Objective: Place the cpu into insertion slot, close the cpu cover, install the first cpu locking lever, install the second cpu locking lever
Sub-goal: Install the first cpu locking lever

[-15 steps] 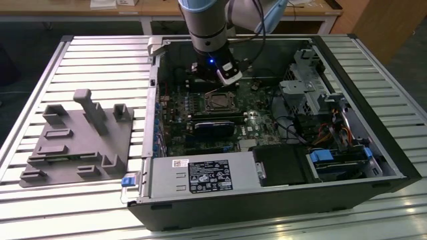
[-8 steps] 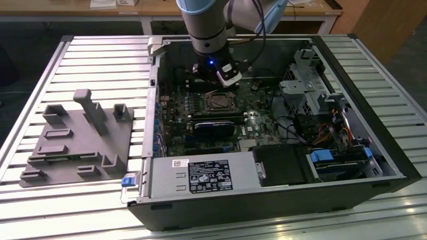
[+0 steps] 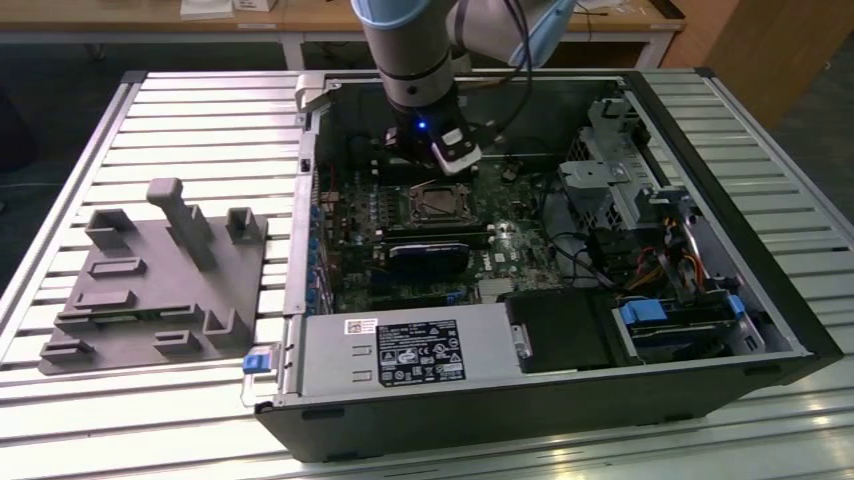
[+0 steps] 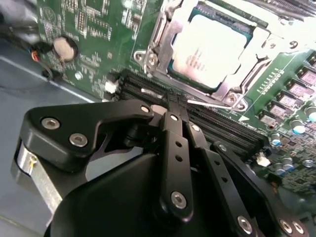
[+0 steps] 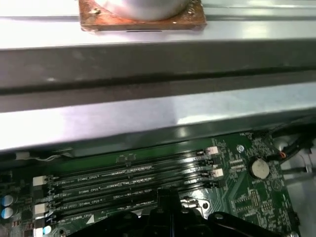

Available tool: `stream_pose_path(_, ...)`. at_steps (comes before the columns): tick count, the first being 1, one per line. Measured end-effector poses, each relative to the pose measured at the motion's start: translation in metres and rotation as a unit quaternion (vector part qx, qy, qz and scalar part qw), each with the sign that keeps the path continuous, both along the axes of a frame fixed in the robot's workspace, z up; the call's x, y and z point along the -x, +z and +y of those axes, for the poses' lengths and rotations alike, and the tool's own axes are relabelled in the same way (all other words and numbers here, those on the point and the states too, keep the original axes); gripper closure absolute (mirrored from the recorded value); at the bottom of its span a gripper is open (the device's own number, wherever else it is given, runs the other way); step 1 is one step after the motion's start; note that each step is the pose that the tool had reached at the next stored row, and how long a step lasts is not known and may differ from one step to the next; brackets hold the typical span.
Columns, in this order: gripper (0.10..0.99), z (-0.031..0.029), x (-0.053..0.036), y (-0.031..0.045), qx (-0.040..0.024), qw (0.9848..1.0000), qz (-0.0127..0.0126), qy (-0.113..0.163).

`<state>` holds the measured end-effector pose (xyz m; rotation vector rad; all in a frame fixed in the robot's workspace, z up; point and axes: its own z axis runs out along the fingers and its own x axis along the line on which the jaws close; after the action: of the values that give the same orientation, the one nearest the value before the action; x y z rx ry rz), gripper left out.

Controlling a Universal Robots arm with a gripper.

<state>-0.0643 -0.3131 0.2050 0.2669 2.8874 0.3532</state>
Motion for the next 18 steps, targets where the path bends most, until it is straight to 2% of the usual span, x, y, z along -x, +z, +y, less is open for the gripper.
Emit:
stream_pose_path(3,0.980,0.0001,0.0000,-0.0003,0.0001,0.9997,0.0000,-0.024)
stream_pose_path(11,0.980,0.0033,0.0000,-0.0009,0.0000,0.9992,-0.0001,-0.040)
stream_pose_path(18,0.980,0.0043,0.0001,-0.0017,0.0001,0.9964,-0.0004,-0.085)
